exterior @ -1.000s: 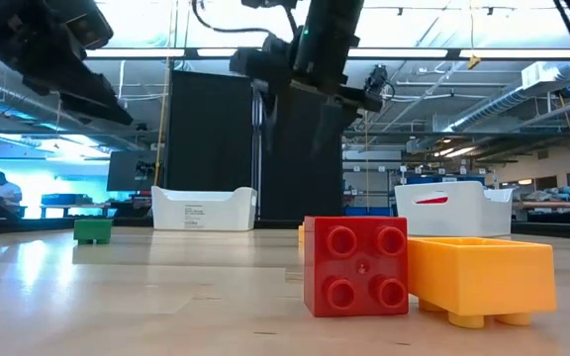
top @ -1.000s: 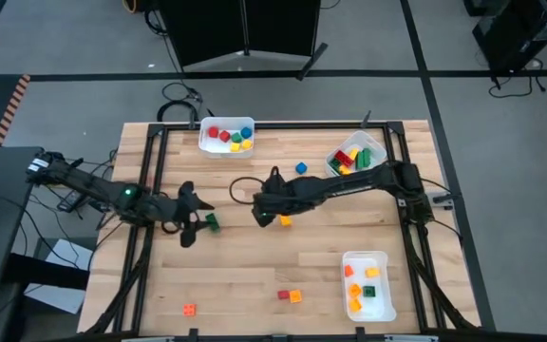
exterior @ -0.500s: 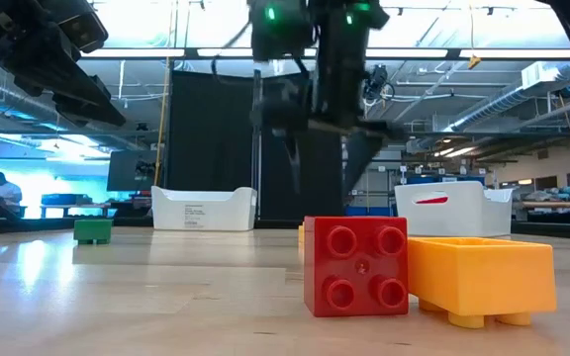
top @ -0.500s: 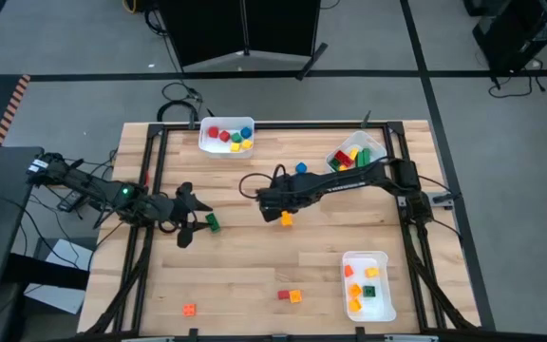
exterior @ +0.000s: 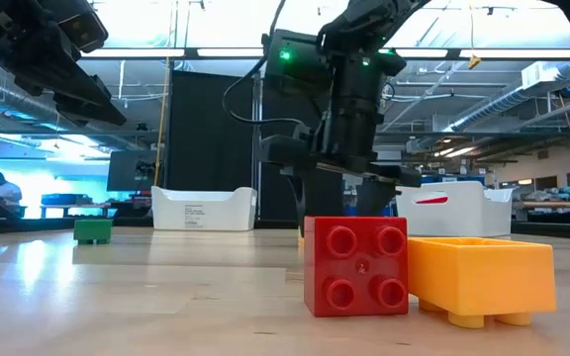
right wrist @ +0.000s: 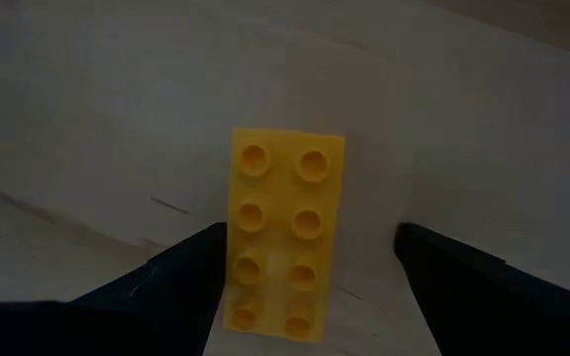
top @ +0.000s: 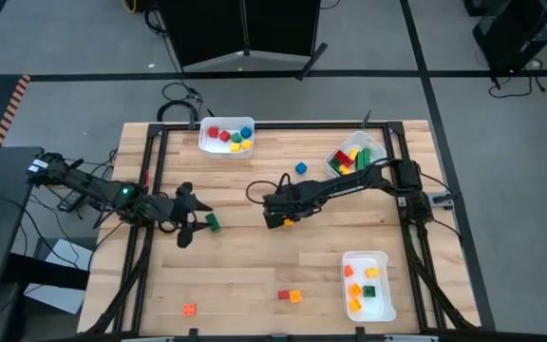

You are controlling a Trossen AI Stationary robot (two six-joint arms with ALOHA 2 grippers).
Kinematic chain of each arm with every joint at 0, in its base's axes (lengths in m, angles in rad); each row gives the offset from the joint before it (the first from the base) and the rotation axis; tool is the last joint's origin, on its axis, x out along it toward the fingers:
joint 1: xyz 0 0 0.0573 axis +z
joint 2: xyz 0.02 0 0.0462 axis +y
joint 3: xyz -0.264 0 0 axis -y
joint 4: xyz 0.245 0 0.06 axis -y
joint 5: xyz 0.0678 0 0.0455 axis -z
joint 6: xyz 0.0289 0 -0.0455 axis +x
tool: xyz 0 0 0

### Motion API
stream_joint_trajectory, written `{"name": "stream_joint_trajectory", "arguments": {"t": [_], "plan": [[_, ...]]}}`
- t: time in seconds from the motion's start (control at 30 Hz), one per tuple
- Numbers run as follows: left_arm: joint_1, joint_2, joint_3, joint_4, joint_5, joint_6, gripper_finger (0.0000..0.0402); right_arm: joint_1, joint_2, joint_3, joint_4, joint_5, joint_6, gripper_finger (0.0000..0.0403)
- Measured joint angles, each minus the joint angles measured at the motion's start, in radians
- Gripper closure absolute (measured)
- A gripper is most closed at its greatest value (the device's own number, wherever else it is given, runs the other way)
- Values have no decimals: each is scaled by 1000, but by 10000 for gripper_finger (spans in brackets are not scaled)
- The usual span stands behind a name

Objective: Sort blocks by size
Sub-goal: Put the yellow 8 stud gamepiece into the top right white bin

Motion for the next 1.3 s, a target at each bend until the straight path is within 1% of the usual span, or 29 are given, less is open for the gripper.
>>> {"name": "stream_joint_trajectory", "arguments": {"t": [0.17,0.33,0.43,0.63,0.7,1.1,1.3], "plan": [[0,0,0,0,0,20,158,-2,-2,-13,10,11,-2,100],[0,0,0,0,0,22,158,-12,-2,-14,8,12,-1,127],[0,0,0,0,0,23,158,-14,-2,-15,3,12,-1,154],[0,0,1,0,0,23,158,-16,-1,-16,-4,13,-1,231],[0,0,1,0,0,23,158,-16,-1,-16,-2,13,-2,250],[0,0,1,0,0,22,158,-11,-22,-19,16,12,-3,250],[0,1,1,0,0,22,158,-10,-95,-18,16,19,-28,250]]}}
